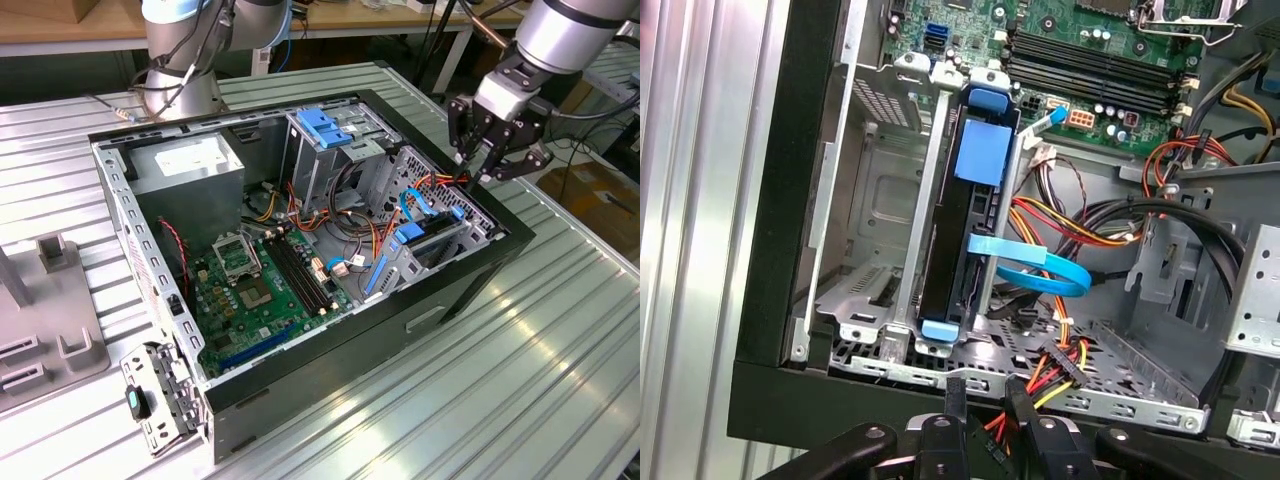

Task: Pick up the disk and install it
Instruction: 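Insert the second disk wire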

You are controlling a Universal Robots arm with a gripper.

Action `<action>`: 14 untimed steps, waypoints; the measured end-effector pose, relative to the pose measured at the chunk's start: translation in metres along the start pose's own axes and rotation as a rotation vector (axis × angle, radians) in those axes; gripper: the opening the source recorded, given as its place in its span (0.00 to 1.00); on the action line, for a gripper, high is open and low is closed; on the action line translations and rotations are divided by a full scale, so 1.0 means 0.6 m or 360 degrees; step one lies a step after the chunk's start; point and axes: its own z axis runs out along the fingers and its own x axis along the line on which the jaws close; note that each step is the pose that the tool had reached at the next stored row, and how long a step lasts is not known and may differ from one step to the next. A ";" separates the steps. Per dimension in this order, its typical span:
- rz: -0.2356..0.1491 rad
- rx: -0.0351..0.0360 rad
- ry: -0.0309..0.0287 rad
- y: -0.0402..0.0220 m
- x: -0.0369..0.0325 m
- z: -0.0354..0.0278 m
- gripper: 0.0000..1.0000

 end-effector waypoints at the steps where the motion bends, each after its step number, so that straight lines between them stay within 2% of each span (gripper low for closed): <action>1: -0.0006 0.0000 -0.00006 -0.001 0.000 0.000 0.30; 4: -0.0039 -0.0001 -0.00041 -0.003 0.001 0.000 0.30; 8: -0.0134 -0.0005 -0.00143 -0.007 0.001 0.001 0.30; 9: -0.0190 -0.0007 -0.00202 -0.007 0.002 0.001 0.30; 11: -0.0240 -0.0008 -0.00255 -0.008 0.002 0.001 0.30; 14: -0.0275 -0.0014 -0.00297 -0.009 0.002 0.001 0.30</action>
